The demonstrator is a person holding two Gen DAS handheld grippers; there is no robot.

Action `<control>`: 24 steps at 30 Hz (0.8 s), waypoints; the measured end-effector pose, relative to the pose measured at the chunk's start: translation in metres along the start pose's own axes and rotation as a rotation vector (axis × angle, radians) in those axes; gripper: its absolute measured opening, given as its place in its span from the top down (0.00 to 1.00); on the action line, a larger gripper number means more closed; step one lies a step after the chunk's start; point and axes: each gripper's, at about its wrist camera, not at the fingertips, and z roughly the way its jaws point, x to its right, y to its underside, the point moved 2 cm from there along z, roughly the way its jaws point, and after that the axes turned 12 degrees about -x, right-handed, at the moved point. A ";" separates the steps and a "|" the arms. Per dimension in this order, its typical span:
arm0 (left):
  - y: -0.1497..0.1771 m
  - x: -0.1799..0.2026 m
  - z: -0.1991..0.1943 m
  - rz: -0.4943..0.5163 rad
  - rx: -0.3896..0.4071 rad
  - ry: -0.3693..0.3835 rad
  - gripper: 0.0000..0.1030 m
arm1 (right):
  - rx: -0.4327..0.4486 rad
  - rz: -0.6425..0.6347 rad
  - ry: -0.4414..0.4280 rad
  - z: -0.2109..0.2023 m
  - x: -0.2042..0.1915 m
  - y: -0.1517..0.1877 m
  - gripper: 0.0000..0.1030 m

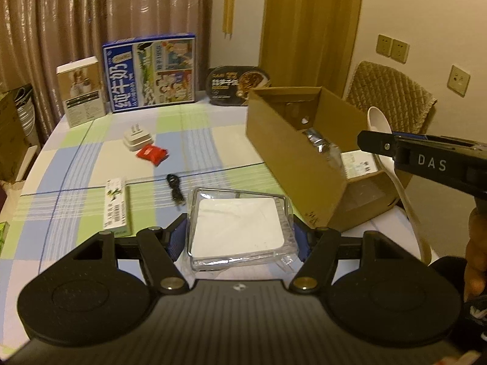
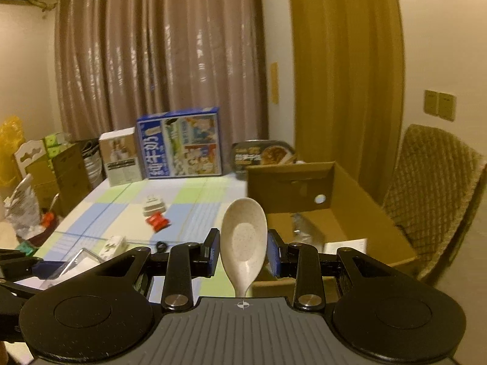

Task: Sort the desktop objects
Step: 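Lower tray into cardboard box with left tool while right tool lowers spoon in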

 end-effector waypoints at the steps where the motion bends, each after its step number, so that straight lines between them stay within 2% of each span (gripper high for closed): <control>1: -0.002 0.003 0.000 0.004 0.002 0.006 0.38 | 0.003 0.005 0.011 -0.001 0.006 -0.002 0.71; 15: -0.048 0.057 0.013 0.071 0.049 0.095 0.38 | 0.017 0.049 0.089 0.001 0.077 -0.029 0.71; 24: -0.083 0.082 0.028 0.079 0.065 0.167 0.38 | 0.007 0.088 0.068 0.016 0.116 -0.057 0.71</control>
